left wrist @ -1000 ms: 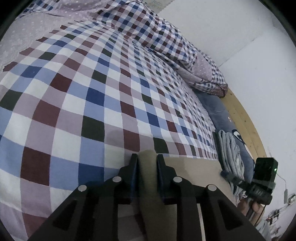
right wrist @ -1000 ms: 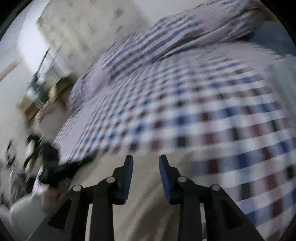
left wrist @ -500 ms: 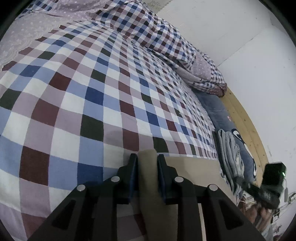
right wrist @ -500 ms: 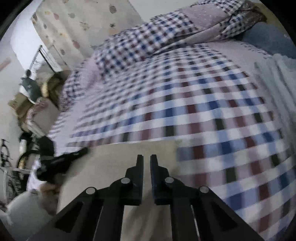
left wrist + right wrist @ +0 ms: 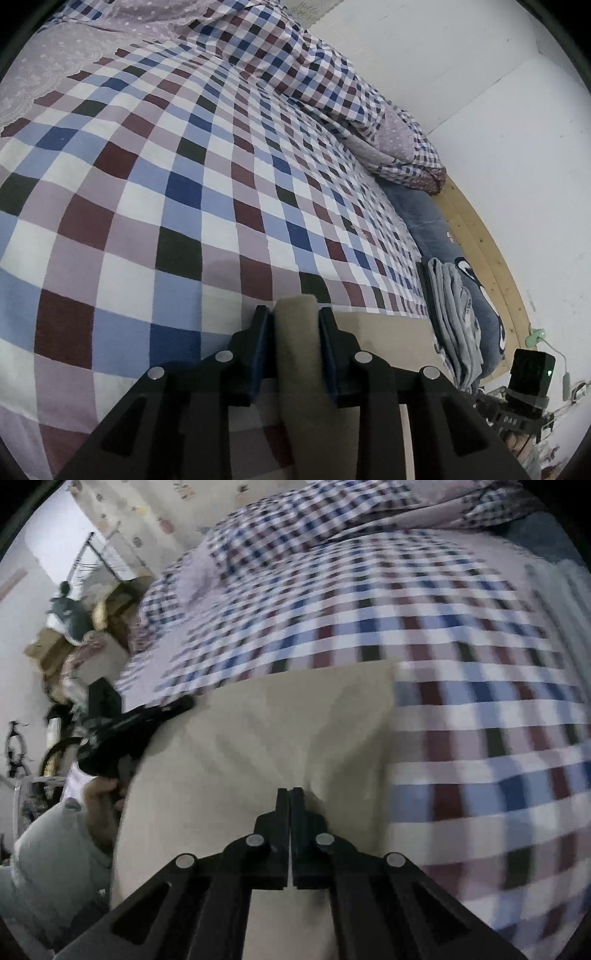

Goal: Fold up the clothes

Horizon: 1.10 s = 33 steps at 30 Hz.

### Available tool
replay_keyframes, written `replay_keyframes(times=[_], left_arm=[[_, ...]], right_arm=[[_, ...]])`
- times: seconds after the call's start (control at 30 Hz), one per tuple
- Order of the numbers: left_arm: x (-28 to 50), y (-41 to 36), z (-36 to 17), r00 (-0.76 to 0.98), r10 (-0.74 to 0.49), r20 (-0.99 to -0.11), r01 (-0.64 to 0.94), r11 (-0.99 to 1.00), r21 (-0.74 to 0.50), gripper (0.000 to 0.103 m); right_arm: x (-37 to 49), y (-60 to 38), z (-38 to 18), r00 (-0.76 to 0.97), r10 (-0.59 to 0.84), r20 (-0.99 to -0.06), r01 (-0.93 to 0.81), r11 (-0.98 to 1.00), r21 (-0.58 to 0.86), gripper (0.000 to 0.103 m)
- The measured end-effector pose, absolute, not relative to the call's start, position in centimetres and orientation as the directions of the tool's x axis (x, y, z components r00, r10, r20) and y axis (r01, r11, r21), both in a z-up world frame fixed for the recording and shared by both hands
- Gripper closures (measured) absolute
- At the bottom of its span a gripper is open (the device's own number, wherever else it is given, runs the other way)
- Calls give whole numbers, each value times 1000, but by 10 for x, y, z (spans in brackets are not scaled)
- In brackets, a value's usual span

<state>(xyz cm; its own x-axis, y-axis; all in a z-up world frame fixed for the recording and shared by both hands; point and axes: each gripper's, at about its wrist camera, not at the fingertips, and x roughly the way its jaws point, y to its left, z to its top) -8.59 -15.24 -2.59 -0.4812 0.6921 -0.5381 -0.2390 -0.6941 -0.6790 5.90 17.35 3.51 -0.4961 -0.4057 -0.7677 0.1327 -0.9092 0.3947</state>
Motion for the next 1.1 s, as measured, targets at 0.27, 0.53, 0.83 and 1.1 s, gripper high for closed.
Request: replay_keyframes(times=[0.27,0.53,0.83,1.1], left_arm=[[-74,-146,-11,-486,671,-560,-268,-725,-635,44],[-10,-126,21,-537,577,-615,-354,-816,-457,32],[105,-89,26,-670,324,-668,-377,-924,-71,19],[179,-88,10,-658,269,-703,-319,-946,-64,18]], right_arm=[[67,209,67,-607,-257,-752,18,-951,310,98],[84,149,63,-562,-383,-733,209,-923,322,96],[126,96,48,-603,-313,-733,296,-942,159,73],[185,62,31,-673,-162,-722,321,-943,-87,60]])
